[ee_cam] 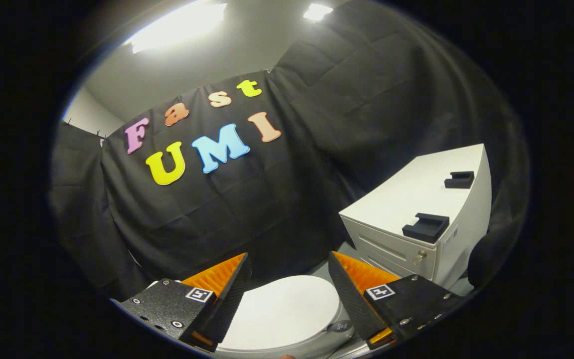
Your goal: Open the toilet lid.
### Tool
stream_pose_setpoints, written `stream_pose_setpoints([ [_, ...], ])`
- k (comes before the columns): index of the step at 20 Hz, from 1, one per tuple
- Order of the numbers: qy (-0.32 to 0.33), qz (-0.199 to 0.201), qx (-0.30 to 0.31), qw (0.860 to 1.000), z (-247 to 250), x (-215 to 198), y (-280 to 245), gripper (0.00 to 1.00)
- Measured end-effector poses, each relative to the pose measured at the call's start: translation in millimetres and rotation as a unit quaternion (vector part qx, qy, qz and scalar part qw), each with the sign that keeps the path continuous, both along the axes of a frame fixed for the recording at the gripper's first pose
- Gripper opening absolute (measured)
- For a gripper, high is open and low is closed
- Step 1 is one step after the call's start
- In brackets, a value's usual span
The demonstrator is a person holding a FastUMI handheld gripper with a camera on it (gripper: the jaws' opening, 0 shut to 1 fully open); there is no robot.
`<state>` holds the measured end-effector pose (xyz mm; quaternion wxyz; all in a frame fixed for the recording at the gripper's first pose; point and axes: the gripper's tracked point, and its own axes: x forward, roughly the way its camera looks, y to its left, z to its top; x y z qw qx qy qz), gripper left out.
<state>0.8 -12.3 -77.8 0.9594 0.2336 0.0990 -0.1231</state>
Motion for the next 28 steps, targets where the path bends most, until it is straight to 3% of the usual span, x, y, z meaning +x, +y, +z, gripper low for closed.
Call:
stream_pose_setpoints([
  [6, 0.073, -0.053, 0.084, 0.992, -51, -20, -8, 0.96],
  [15, 0.173, -0.119, 0.204, 0.956, -134, -58, -30, 0.96],
  [20, 0.224, -0.125, 0.239, 0.937, -176, -55, -23, 0.95],
  [28, 0.229, -0.101, 0.308, 0.918, -231, -48, -13, 0.91],
])
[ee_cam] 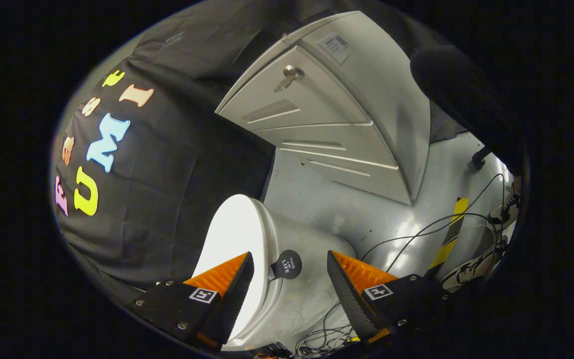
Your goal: Open the toilet lid.
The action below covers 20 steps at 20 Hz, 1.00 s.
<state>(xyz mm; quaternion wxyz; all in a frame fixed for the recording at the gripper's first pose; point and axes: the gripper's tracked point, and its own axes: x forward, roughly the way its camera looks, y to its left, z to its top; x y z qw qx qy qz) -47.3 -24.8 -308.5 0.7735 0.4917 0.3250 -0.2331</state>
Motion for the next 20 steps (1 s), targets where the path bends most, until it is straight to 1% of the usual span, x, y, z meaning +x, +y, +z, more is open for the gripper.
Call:
stream_pose_setpoints([
  [2, -0.007, -0.004, 0.018, 1.0, -6, 4, 3, 0.88],
  [3, 0.0, -0.002, 0.025, 1.0, -16, 7, 7, 0.84],
  [6, 0.0, 0.0, 0.038, 0.999, -31, 12, 15, 0.81],
  [8, -0.002, 0.003, 0.045, 0.999, -37, 14, 18, 0.76],
  [9, 0.003, 0.004, 0.047, 0.999, -44, 15, 19, 0.69],
  [11, -0.003, -0.004, 0.055, 0.998, -48, 17, 18, 0.6],
  [12, -0.013, -0.009, 0.061, 0.998, -47, 20, 18, 0.58],
  [13, -0.021, -0.012, 0.066, 0.998, -47, 23, 18, 0.55],
  [19, -0.046, -0.01, 0.072, 0.996, -48, 24, 18, 0.29],
  [20, -0.048, -0.009, 0.072, 0.996, -49, 23, 18, 0.26],
])
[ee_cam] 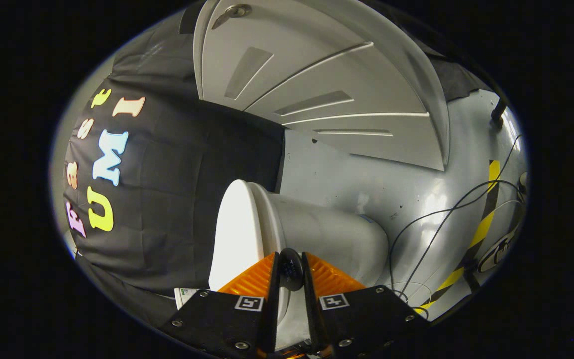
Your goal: Open the toilet lid.
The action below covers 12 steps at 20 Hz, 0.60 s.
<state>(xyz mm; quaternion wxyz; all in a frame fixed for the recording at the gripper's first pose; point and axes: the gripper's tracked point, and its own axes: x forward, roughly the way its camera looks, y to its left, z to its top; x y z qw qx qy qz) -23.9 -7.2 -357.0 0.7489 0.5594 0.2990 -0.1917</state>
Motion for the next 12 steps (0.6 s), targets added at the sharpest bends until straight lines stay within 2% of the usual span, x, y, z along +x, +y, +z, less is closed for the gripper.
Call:
stream_pose_setpoints([
  [7, -0.009, 0.016, -0.015, 1.0, 6.6, -2.3, 1.2, 0.03],
  [12, 0.01, 0.03, -0.042, 0.999, 10.3, -2.5, 1.5, 0.03],
])
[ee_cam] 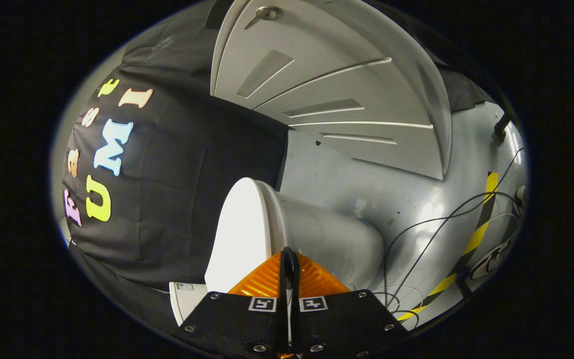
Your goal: Open the toilet lid.
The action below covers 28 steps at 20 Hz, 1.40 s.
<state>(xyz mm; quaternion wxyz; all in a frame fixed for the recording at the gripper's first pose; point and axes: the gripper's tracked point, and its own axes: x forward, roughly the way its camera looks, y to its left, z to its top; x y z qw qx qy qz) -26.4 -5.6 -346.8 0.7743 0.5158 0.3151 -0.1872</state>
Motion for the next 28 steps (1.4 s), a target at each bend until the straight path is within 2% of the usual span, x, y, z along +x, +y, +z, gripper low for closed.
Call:
stream_pose_setpoints([
  [15, -0.021, 0.039, -0.078, 0.996, 62, 8, 6, 0.0],
  [21, -0.045, 0.055, -0.138, 0.988, 117, 17, 22, 0.0],
  [24, -0.072, 0.057, -0.145, 0.985, 152, 21, 37, 0.0],
  [28, -0.099, 0.08, -0.174, 0.976, 194, 27, 61, 0.0],
])
